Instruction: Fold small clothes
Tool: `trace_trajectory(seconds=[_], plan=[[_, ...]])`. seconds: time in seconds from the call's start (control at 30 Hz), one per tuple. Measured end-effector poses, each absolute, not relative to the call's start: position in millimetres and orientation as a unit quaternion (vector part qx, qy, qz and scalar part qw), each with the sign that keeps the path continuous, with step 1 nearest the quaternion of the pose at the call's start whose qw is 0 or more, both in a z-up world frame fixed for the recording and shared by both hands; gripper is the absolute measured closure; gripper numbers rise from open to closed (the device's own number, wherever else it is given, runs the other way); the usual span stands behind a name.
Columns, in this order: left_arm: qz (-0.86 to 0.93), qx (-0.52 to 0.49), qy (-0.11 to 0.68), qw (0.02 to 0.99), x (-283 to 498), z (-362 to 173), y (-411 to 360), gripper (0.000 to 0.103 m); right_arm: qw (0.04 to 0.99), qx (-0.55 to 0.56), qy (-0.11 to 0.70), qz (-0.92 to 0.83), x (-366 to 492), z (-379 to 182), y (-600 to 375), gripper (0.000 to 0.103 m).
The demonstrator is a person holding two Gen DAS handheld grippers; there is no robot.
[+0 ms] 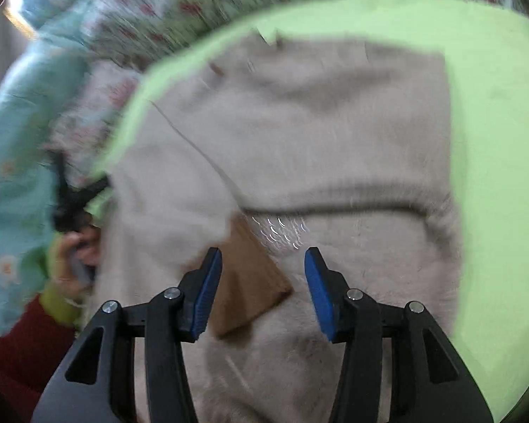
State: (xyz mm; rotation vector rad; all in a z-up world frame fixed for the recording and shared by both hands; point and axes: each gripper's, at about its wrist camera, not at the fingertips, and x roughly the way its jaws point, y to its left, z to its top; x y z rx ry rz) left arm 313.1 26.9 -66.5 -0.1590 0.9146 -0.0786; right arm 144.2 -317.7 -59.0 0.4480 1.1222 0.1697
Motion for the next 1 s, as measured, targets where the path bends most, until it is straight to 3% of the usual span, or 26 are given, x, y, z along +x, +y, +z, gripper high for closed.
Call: trace_trajectory(seconds=[0.07,0.1,0.33,0.57,0.63,0.77,0.9,1.0], plan=[[-0.038,-0.076,0.441,0.894,313.1,-66.5,27.1,0.067,0.817,0.207,0.528,0.104,147.1,-57.6,-306.1,0.09],[-0.038,-0.076,0.441,0.894,313.3,-66.6,27.0,0.067,0.819,0.209,0.523,0.111,145.9,-52.1,-304.0,0.094],[-0.032,-0.066,0.439,0.896,313.7,-66.1,24.1,0.067,0.888,0.164,0.422,0.081,165.0,44.7,-330.6,0.094],[-0.036,-0.068,0.445,0.892,317.5,-66.1,26.5,0.064,0.828,0.175,0.532,0.011,208.2,-35.7,-368.5,0.094],[-0.042,-0.079,0.45,0.888,319.1,-65.6,31.0,0.064,0.822,0.169,0.544,0.009,208.5,-48.5,-366.0,0.092],[-0.044,-0.069,0.461,0.884,313.8,-61.9,35.6,0.063,0.834,0.171,0.524,-0.032,194.3,-34.5,-376.4,0.077],[-0.06,-0.043,0.479,0.874,287.8,-53.6,39.7,0.062,0.846,0.191,0.495,-0.037,160.1,-12.6,-383.8,0.055],[-0.101,-0.051,0.489,0.865,251.9,-43.2,47.8,0.056,0.848,0.206,0.488,-0.03,121.6,-4.8,-379.9,0.05]])
